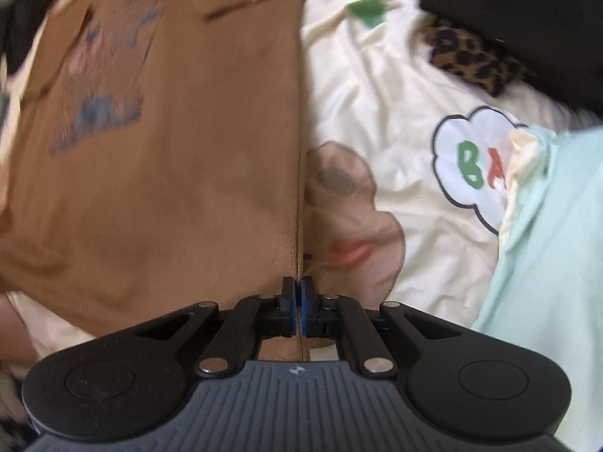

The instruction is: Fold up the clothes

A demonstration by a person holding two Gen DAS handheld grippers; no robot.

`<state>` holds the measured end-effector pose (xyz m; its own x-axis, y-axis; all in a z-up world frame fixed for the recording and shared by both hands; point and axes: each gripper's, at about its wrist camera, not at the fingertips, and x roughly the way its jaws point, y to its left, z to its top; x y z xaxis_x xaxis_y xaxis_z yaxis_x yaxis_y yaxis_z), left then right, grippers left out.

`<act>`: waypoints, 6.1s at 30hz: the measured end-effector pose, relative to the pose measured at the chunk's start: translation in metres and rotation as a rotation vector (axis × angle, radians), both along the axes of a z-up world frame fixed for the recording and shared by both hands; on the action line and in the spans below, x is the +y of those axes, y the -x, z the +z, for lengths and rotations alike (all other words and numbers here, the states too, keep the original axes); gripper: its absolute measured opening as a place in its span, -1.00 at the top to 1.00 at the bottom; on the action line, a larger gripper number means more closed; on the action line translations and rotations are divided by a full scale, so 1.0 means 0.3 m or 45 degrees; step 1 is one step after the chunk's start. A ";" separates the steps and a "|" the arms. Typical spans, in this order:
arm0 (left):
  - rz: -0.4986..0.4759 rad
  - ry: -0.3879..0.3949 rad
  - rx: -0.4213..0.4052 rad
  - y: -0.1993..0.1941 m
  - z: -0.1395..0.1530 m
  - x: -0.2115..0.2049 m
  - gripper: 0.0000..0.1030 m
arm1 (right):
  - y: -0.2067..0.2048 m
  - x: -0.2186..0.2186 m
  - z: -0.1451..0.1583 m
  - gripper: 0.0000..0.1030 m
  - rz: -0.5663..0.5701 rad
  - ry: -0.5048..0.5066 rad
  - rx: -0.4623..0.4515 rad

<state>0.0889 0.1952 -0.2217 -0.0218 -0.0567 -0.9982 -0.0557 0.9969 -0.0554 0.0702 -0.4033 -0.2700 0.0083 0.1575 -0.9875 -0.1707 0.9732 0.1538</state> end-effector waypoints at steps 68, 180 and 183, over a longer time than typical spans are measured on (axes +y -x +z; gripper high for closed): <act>-0.077 0.239 -0.320 -0.498 -0.193 -0.030 0.10 | -0.442 0.037 -0.216 -0.06 -0.355 -0.363 -0.434; -0.204 0.067 -0.730 -0.738 -0.236 -0.036 0.94 | -0.720 0.114 -0.279 0.92 -0.161 -0.236 -0.748; -0.189 0.070 -0.710 -0.745 -0.246 -0.036 0.94 | -0.722 0.115 -0.284 0.92 -0.168 -0.240 -0.739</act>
<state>0.3123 0.1843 -0.2954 0.4947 -0.1456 -0.8568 0.1371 0.9866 -0.0885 0.2867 -0.3686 -0.3552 0.5667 0.2895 -0.7714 -0.1581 0.9570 0.2430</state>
